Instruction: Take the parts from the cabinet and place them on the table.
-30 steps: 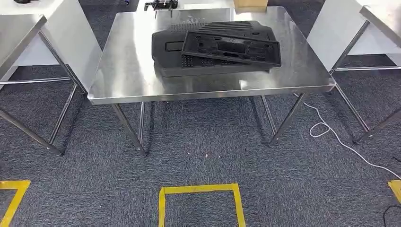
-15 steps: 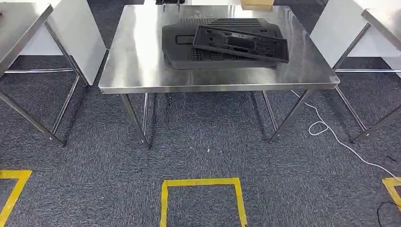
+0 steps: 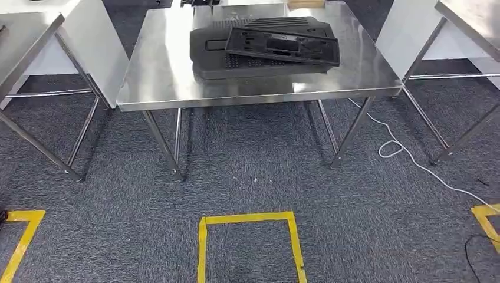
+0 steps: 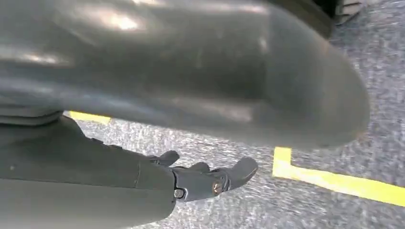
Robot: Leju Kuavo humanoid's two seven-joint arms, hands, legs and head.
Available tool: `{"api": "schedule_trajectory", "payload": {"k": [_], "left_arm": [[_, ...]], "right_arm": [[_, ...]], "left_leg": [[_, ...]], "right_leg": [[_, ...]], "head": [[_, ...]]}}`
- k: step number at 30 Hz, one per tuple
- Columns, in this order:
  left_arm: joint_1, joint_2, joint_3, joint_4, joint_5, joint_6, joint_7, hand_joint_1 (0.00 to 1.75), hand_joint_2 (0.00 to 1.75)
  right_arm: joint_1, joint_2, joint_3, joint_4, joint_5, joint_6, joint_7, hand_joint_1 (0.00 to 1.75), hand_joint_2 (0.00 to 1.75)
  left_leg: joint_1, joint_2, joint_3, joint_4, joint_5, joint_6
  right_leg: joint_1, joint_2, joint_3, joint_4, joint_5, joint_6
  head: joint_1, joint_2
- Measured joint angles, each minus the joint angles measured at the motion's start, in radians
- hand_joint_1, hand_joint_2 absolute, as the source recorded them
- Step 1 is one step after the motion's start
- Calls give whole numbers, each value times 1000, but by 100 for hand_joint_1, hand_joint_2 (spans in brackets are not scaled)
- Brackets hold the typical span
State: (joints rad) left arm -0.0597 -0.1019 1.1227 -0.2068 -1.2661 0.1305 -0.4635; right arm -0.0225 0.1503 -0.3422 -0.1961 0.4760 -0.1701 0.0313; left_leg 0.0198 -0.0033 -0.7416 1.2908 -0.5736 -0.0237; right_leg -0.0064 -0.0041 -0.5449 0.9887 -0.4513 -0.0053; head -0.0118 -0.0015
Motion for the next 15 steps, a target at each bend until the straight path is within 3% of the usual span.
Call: {"api": "schedule_trajectory", "payload": {"k": [1, 2, 3, 5, 6, 7, 10, 11, 12, 13, 15], "left_arm": [[0, 0, 0, 0, 0, 0, 0, 0, 0], [0, 0, 1, 0, 0, 1, 0, 0, 0], [0, 0, 1, 0, 0, 2, 0, 0, 0], [-2, 1, 1, 0, 0, 1, 0, 0, 0], [-6, 1, 1, 0, 0, 1, 0, 0, 0], [-7, 1, 1, 0, 0, 1, 0, 0, 0], [-4, 0, 2, 0, 0, 2, 0, 0, 0], [-5, -2, 2, 0, 0, 2, 0, 0, 0], [-8, -1, 2, 0, 0, 3, 0, 0, 0], [-8, 0, 2, 0, 0, 5, 0, 0, 0], [-8, 0, 2, 0, 1, 5, 1, 0, 0]], "right_arm": [[0, 0, 0, 0, 1, 0, -1, 0, 0], [0, 0, 0, 0, 1, 0, -2, 0, 0], [0, 0, 0, 0, 1, 0, -2, 0, 0], [0, 0, 0, 0, 1, 0, -4, 0, 0], [0, 1, 0, 0, 1, 0, -4, 0, 0], [-2, 1, 0, 0, 2, 0, -5, 0, 0], [-2, 1, 2, 0, 6, 0, -6, 0, 0], [2, 1, 2, 2, 10, 0, -6, 0, 0], [3, 1, 3, 2, 13, 0, -6, 0, 0], [4, 1, 4, 3, 15, 0, -5, 0, 0], [3, 1, 5, 3, 16, 0, -1, 0, 0]], "left_leg": [[0, 0, -3, 46, -20, -1], [0, 0, 22, 35, -16, 0], [0, 0, 72, -22, 4, 2], [1, 0, 211, -209, 54, 6], [-1, -3, 244, -272, 33, 12], [-8, -7, 237, -272, 48, 22], [-20, -5, 227, -271, 65, 47], [-13, -1, 210, -276, 81, 58], [-13, 0, 201, -276, 89, 63], [-13, 0, 186, -276, 98, 72], [-14, 2, 156, -276, 119, 73]], "right_leg": [[3, 0, -9, 1, 8, 1], [4, 0, -20, 1, 16, 3], [4, 0, -28, 2, 23, 6], [4, 2, -41, 8, 34, 12], [7, 1, -48, 12, 38, 18], [14, 0, -52, 17, 42, 23], [3, 1, -57, 9, 62, 46], [5, 2, -71, 16, 60, 51], [3, 3, -84, 37, 33, 49], [2, 3, -109, 94, -21, 39], [1, 3, -154, 244, -116, 26]], "head": [[2, 0], [1, 0], [1, 0], [0, 0], [0, 0], [3, 0], [3, 0], [3, 0], [5, 0], [12, 0], [11, 0]]}}
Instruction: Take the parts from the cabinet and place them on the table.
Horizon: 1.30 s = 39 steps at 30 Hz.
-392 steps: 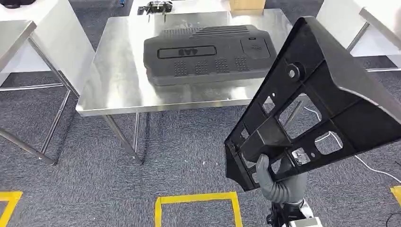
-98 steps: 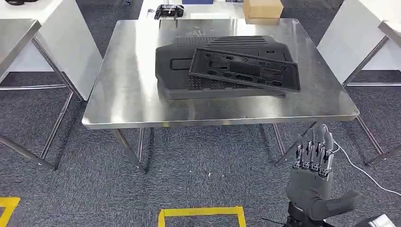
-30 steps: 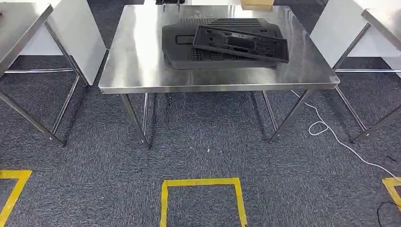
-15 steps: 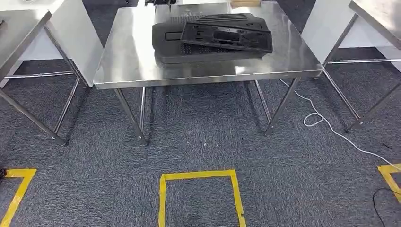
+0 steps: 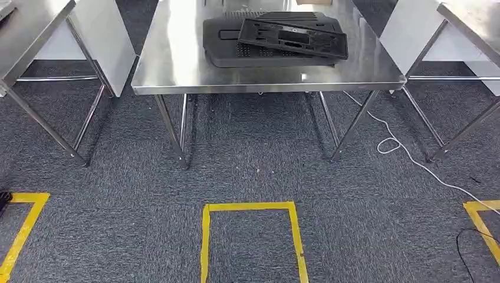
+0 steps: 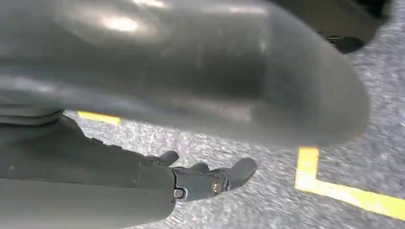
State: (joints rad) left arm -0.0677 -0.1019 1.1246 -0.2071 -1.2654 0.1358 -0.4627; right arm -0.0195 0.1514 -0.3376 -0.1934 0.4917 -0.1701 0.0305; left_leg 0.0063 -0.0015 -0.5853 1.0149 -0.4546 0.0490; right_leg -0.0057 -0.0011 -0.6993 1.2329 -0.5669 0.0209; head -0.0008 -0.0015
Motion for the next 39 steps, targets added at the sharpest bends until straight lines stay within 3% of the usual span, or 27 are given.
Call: {"api": "schedule_trajectory", "payload": {"k": [1, 3, 4, 6, 7, 8, 10, 12, 13, 15, 16, 17, 18, 20, 22, 23, 25, 27, 28, 29, 31, 33, 35, 36, 37, 38, 39], "left_arm": [[0, 0, 0, 0, 0, 0, 0, 0, 0], [0, 0, 0, 0, 0, -1, 0, 0, 0], [1, -2, 0, 0, -1, -1, 0, 0, 0], [1, -3, 0, 0, -1, -1, 0, 0, 0], [0, -4, 0, 0, -1, -1, 0, 0, 0], [1, -4, 0, 0, -1, -1, 0, 0, 0], [1, -4, 0, 0, -1, -2, -1, 0, 0], [1, -4, 0, 0, -1, -3, -1, 0, 0], [2, -3, 0, 0, -1, -3, -2, 0, 0], [5, -4, 0, 0, -2, -3, -3, 0, 0], [5, -5, 0, 0, -2, -3, -3, 0, 0], [5, -6, 0, 1, -2, -2, -3, 0, 0], [5, -8, 0, 1, -2, -1, -4, 0, 0], [5, -10, 0, 1, -2, 0, -4, 0, 0], [4, -10, 0, 1, -3, 2, -4, 0, 0], [2, -13, 0, 1, -4, 2, -4, 0, 0], [3, -14, 0, 1, -4, 2, -5, 0, 0], [2, -16, 0, 1, -3, 3, -7, 0, 0], [2, -18, 0, 1, -3, 4, -7, 0, 0], [2, -18, 0, 1, -3, 4, -8, 0, 0], [2, -18, 0, 1, -2, 5, -8, 0, 0], [2, -18, 0, 1, -2, 5, -9, 0, 0], [2, -21, 0, 1, -2, 5, -9, 0, 0], [2, -23, 0, 1, -2, 5, -9, 0, 0], [2, -26, 0, 1, -2, 5, -9, 0, 0], [2, -26, 0, 1, -2, 5, -9, 0, 0], [2, -27, 0, 1, -2, 5, -9, 0, 0]], "right_arm": [[0, 0, 0, 0, 2, 0, 1, 0, 0], [1, 0, 0, 0, 5, 0, 1, 0, 0], [1, 0, 0, 0, 9, 2, -1, 0, 0], [0, -2, 1, 0, 13, 5, -6, 0, 0], [-3, -2, 3, 0, 16, 10, -10, 0, 0], [-6, -2, 5, 0, 16, 13, -13, 0, 0], [-5, -5, 9, 0, 17, 26, -22, 0, 0], [-3, -7, 10, 0, 18, 31, -27, 0, 0], [-4, -7, 11, 1, 19, 32, -28, 0, 0], [-2, -8, 14, 1, 21, 34, -29, 0, 0], [-1, -8, 16, 1, 21, 37, -30, 0, 0], [-1, -9, 17, 1, 21, 39, -30, 0, 0], [1, -11, 17, 1, 21, 41, -30, 0, 0], [2, -13, 18, 1, 21, 42, -33, 0, 0], [2, -15, 18, 1, 22, 42, -36, 0, 0], [2, -16, 18, 1, 22, 42, -37, 0, 0], [0, -16, 18, 2, 23, 42, -40, 0, 0], [2, -16, 18, 2, 22, 42, -40, 0, 0], [2, -16, 18, 2, 23, 41, -40, 0, 0], [3, -17, 18, 2, 23, 40, -39, 0, 0], [2, -17, 18, 2, 27, 39, -32, 0, 0], [2, -17, 18, 2, 29, 39, -29, 0, 0], [3, -19, 18, 3, 31, 38, -27, 0, 0], [2, -21, 18, 3, 32, 37, -26, 0, 0], [0, -22, 18, 3, 32, 36, -25, 0, 0], [-3, -23, 18, 3, 32, 36, -25, 0, 0], [-5, -23, 18, 3, 32, 36, -25, 0, 0]], "left_leg": [[0, 2, -16, 0, 11, -1], [0, 4, -42, 1, 32, -4], [0, 4, -51, 1, 43, -7], [1, 3, -61, 1, 53, -10], [1, 2, -66, 3, 63, -15], [-4, 2, -73, 4, 69, -21], [-3, 6, -73, 1, 90, -34], [-1, 6, -72, -8, 106, -50], [5, 2, -82, 8, 81, -52], [7, 2, -111, 114, -45, -57], [7, 0, -129, 193, -100, -60], [8, 0, -139, 252, -126, -64], [10, 0, -138, 303, -127, -67], [15, 1, -80, 264, -73, -70], [20, 1, 52, 86, -33, -70], [17, -3, 93, 26, -60, -71], [10, -7, 80, 8, -62, -67], [6, -7, 65, 4, -52, -44], [11, -2, 60, 0, -41, -28], [10, -2, 49, 0, -33, -17], [8, -1, 23, 0, -15, -10], [7, 1, -4, 0, 6, -11], [7, 2, -29, 1, 25, -14], [8, 1, -41, 1, 35, -17], [8, 0, -51, 1, 46, -22], [6, 0, -55, 3, 54, -28], [3, 0, -61, 4, 61, -35]], "right_leg": [[0, 0, -9, 60, -24, 4], [-2, 0, 30, 60, -4, 24], [-2, 0, 83, -4, 22, 35], [-2, 0, 138, -78, 40, 40], [-1, 0, 213, -177, 45, 37], [3, 0, 280, -264, 25, 27], [8, 1, 262, -274, 26, 19], [7, 0, 256, -275, 40, -2], [-6, -4, 249, -276, 50, -13], [-2, -4, 230, -276, 67, -34], [-1, -5, 219, -275, 77, -35], [1, -5, 210, -275, 83, -34], [3, -7, 198, -273, 92, -33], [3, -7, 188, -268, 103, -26], [0, -5, 171, -249, 109, -19], [6, -5, 152, -238, 110, -16], [6, -6, 143, -229, 121, 0], [3, -5, 130, -231, 134, 19], [0, -5, 119, -217, 121, 21], [0, -3, 98, -187, 88, 17], [-2, -2, 42, -41, -2, 4], [-4, -2, 12, 74, -39, 12], [-6, -2, 59, 30, 0, 33], [-7, -2, 111, -44, 28, 42], [-7, -2, 177, -140, 44, 44], [-6, -2, 247, -231, 34, 35], [2, -1, 276, -276, 29, 26]], "head": [[0, 0], [0, 0], [0, 0], [1, 0], [0, 0], [2, 0], [0, 0], [-1, 0], [-1, 0], [-8, 0], [-8, 0], [-8, 0], [-8, 0], [-8, 0], [-8, 0], [-9, 0], [-5, 0], [-3, 0], [-5, 0], [0, 0], [5, 0], [5, 0], [6, 0], [5, 0], [6, 0], [6, 0], [6, 0]]}}
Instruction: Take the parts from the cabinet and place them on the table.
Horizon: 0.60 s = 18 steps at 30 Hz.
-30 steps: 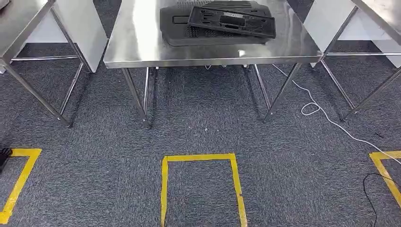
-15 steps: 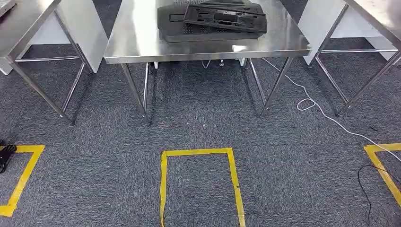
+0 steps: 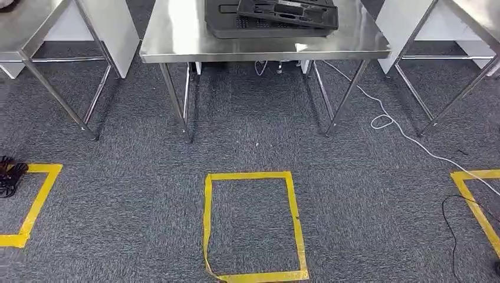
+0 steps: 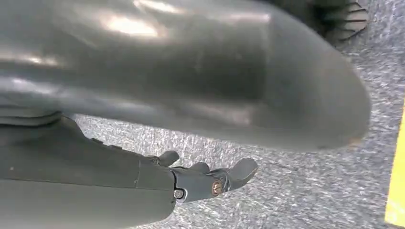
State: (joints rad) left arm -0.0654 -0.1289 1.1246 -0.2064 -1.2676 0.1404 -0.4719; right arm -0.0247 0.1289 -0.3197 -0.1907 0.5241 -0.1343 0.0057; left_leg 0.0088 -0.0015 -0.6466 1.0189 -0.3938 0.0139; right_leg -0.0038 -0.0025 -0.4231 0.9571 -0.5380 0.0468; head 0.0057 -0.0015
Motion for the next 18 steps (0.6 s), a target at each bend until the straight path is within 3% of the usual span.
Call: {"api": "schedule_trajectory", "payload": {"k": [2, 3, 4, 5, 6, 7, 8, 9, 10, 11, 12, 13, 14, 15, 18], "left_arm": [[0, 0, 0, 0, 0, 0, -1, 0, 0], [0, 0, 0, 0, 0, 0, -1, 0, 0], [3, 0, 0, 0, 0, 0, -1, 0, 0], [3, 0, 0, 0, 0, 0, 0, 0, 0], [5, 0, 0, 0, 0, 0, 0, 0, 0], [6, 0, 0, 0, 0, 0, 0, 0, 0], [6, 0, 0, 0, 0, 0, 0, 0, 0], [6, 0, 0, 0, 0, 0, 0, 0, 0], [6, 0, 0, 0, 0, 1, 0, 0, 0], [6, 0, 0, 0, 0, 1, 1, 0, 0], [5, 0, 0, 0, 0, 1, 1, 0, 0], [5, 0, 0, 0, 0, 2, 1, 0, 0], [5, 0, 0, 0, 0, 3, 1, 0, 0], [5, 0, 0, 0, 0, 3, 0, 0, 0], [7, 0, 0, 0, 0, 8, 0, 0, 0]], "right_arm": [[1, 0, 0, 0, 0, -1, 0, 0, 0], [2, -2, 0, 0, 0, -2, 1, 0, 0], [4, -1, 0, 1, 0, -3, 2, 0, 0], [3, -1, 0, 1, 1, -3, 2, 0, 0], [4, -1, 0, 1, 1, -3, 2, 0, 0], [6, -1, 0, 1, 2, -3, 2, 0, 0], [8, -1, 0, 1, 2, -3, 2, 0, 0], [8, -1, 0, 1, 2, -3, 2, 0, 0], [10, -1, 0, 1, 3, -3, 3, 0, 0], [10, -2, 0, 1, 3, -3, 3, 0, 0], [10, -2, 0, 1, 5, -3, 6, 0, 0], [10, -1, 0, 1, 7, -3, 7, 0, 0], [10, -1, 0, 1, 7, -3, 7, 0, 0], [10, -1, 0, 1, 7, -3, 7, 0, 0], [9, 1, 0, 2, 8, -5, 8, 0, 0]], "left_leg": [[1, 3, 4, -4, 17, -11], [4, 3, 4, -9, 25, -20], [7, 3, -2, -5, 23, -26], [9, 2, -11, 12, -11, -27], [9, 2, -25, 66, -80, -27], [10, 0, -43, 138, -139, -30], [11, -2, -63, 223, -184, -34], [12, -2, -74, 284, -202, -37], [14, -1, -64, 306, -192, -39], [15, -1, -41, 288, -175, -40], [17, -1, 17, 215, -142, -41], [20, -1, 91, 107, -111, -41], [22, -2, 133, 33, -113, -41], [15, -4, 144, 14, -122, -37], [4, -6, 121, 13, -114, -20]], "right_leg": [[3, 1, -23, 10, 6, -6], [6, 1, -29, 11, 12, -16], [-9, -1, -34, 5, 24, -32], [-8, -3, -41, 5, 32, -39], [-7, -3, -49, 5, 40, -49], [-6, -4, -56, 6, 47, -56], [-3, -5, -65, 7, 54, -56], [-1, -7, -72, 8, 61, -56], [0, -7, -81, 9, 66, -54], [-1, -7, -82, 11, 69, -50], [-2, -6, -87, 18, 73, -48], [-4, -6, -94, 30, 74, -47], [-3, -6, -103, 40, 74, -46], [5, -6, -124, 52, 75, -38], [-2, -5, -134, 52, 91, -14]], "head": [[-3, 0], [-4, 0], [-6, 0], [-7, 0], [-13, 0], [-13, 0], [-13, 0], [-12, 0], [-12, 0], [-12, 0], [-13, 0], [-12, 0], [-13, 0], [-15, 0], [-11, 0]]}}
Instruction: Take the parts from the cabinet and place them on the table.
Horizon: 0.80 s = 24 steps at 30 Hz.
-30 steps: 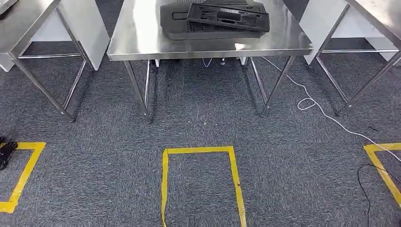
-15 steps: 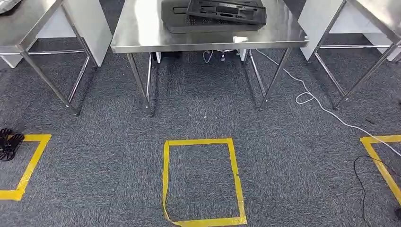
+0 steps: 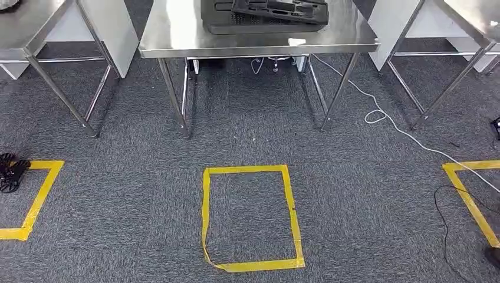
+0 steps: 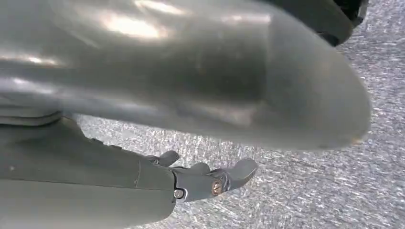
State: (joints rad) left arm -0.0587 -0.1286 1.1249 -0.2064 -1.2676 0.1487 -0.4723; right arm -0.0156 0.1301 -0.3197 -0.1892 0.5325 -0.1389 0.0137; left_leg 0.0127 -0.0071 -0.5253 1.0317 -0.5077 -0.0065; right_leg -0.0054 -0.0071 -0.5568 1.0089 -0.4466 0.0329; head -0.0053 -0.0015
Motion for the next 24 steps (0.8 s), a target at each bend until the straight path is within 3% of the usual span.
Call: {"api": "schedule_trajectory", "payload": {"k": [1, 2, 3, 5, 6, 7, 8, 10, 11, 12, 15, 16, 17, 18, 19, 20, 21, 22, 23, 24], "left_arm": [[0, 0, 0, 0, 0, 0, 0, 0, 0], [-1, -1, 0, 0, 0, 0, 0, 0, 0], [-2, 0, 0, 0, 0, 0, -1, 0, 0], [-2, 0, 0, 0, 0, 0, -2, 0, 0], [-2, 0, 0, 0, 0, 0, -2, 0, 0], [-2, 0, 0, 0, 0, 0, -3, 0, 0], [-2, 0, 0, 0, 0, 0, -4, 0, 0], [-2, -1, 0, 0, 0, 0, -5, 0, 0], [-2, -1, 0, 0, 0, 0, -6, 0, 0], [-2, 0, 0, 0, 0, 0, -7, 0, 0], [-3, 0, 0, 0, 0, 0, -8, 0, 0], [-1, 0, 0, 0, 0, 0, -8, 0, 0], [-1, 1, 0, 0, 0, 0, -8, 0, 0], [0, 2, 0, 0, -2, 1, -8, 0, 0], [0, 2, 0, 0, -5, 2, -8, 0, 0], [0, 2, 0, 0, -8, 5, -9, 0, 0], [0, 2, 0, 0, -8, 5, -9, 0, 0], [0, 1, 0, 0, -8, 5, -9, 0, 0], [1, 1, 0, 0, -8, 5, -9, 0, 0], [0, 2, 0, 0, -8, 6, -10, 0, 0]], "right_arm": [[3, 0, 0, 0, 0, 0, 1, 0, 0], [3, -1, 0, 0, 0, -1, 1, 0, 0], [3, -1, 0, 0, 0, -1, 2, 0, 0], [0, 0, 0, 0, 3, -1, 2, 0, 0], [0, 1, 0, 0, 3, -1, 2, 0, 0], [1, 0, 0, 0, 5, -1, 2, 0, 0], [2, 0, 0, 0, 6, -1, 1, 0, 0], [1, 0, 0, 0, 9, -1, 1, 0, 0], [-2, 0, 0, 0, 10, -1, 1, 0, 0], [-7, 0, 0, 0, 11, -1, 1, 0, 0], [-6, 0, 0, 0, 12, -1, 1, 0, 0], [-5, 0, 0, 0, 12, -2, 1, 0, 0], [-6, 0, 0, 0, 12, -2, 1, 0, 0], [-7, 0, 0, 0, 12, -2, 1, 0, 0], [-6, 0, 0, 0, 13, -2, 1, 0, 0], [-5, 1, 0, 0, 16, -2, 1, 0, 0], [-4, 1, 0, 0, 16, -2, 1, 0, 0], [-2, 1, 0, 0, 16, -2, 1, 0, 0], [-2, 1, 0, 0, 16, -2, 1, 0, 0], [-1, 1, 0, 0, 16, -2, 1, 0, 0]], "left_leg": [[4, 1, -10, -10, 11, 15], [5, 4, -13, -12, 19, 26], [6, 4, -26, -12, 28, 38], [4, 6, -46, -12, 43, 43], [4, 7, -58, -11, 51, 42], [4, 8, -69, -11, 60, 41], [5, 8, -79, -11, 68, 39], [8, 8, -97, -11, 84, 32], [9, 8, -105, -11, 94, 25], [3, 7, -112, -9, 101, 17], [8, 9, -112, -18, 126, -4], [8, 8, -112, -24, 135, -15], [13, 9, -117, -19, 129, -18], [14, 9, -128, 6, 84, -18], [14, 8, -145, 66, 22, -19], [13, 6, -167, 144, -32, -22], [13, 6, -187, 219, -66, -24], [13, 6, -198, 281, -80, -26], [13, 6, -188, 290, -72, -26], [13, 6, -151, 251, -49, -24]], "right_leg": [[5, 1, -5, 3, 2, 6], [-1, 4, -24, 20, -19, 6], [-1, 4, -44, 67, -59, 0], [-4, 5, -96, 207, -135, -10], [-5, 5, -119, 278, -162, -7], [-7, 5, -121, 308, -164, 2], [-9, 5, -99, 286, -149, 14], [-12, 4, -8, 146, -97, 34], [-13, 4, 59, 45, -81, 37], [-9, 5, 119, -39, -91, 29], [-1, 10, 87, -26, -79, 13], [0, 10, 83, -30, -71, 1], [-16, 7, 79, -37, -60, -14], [-14, 6, 70, -36, -52, -23], [-13, 6, 63, -36, -46, -33], [-10, 5, 57, -36, -40, -37], [-7, 3, 50, -35, -35, -38], [-4, 2, 42, -35, -29, -38], [-3, 1, 37, -34, -25, -37], [-2, 2, 33, -33, -21, -34]], "head": [[0, 0], [-3, 0], [7, 0], [9, 0], [8, 0], [9, 0], [9, 0], [9, 0], [10, 0], [13, 0], [7, 0], [8, 0], [7, 0], [6, 0], [4, 0], [5, 0], [5, 0], [5, 0], [5, 0], [5, 0]]}}
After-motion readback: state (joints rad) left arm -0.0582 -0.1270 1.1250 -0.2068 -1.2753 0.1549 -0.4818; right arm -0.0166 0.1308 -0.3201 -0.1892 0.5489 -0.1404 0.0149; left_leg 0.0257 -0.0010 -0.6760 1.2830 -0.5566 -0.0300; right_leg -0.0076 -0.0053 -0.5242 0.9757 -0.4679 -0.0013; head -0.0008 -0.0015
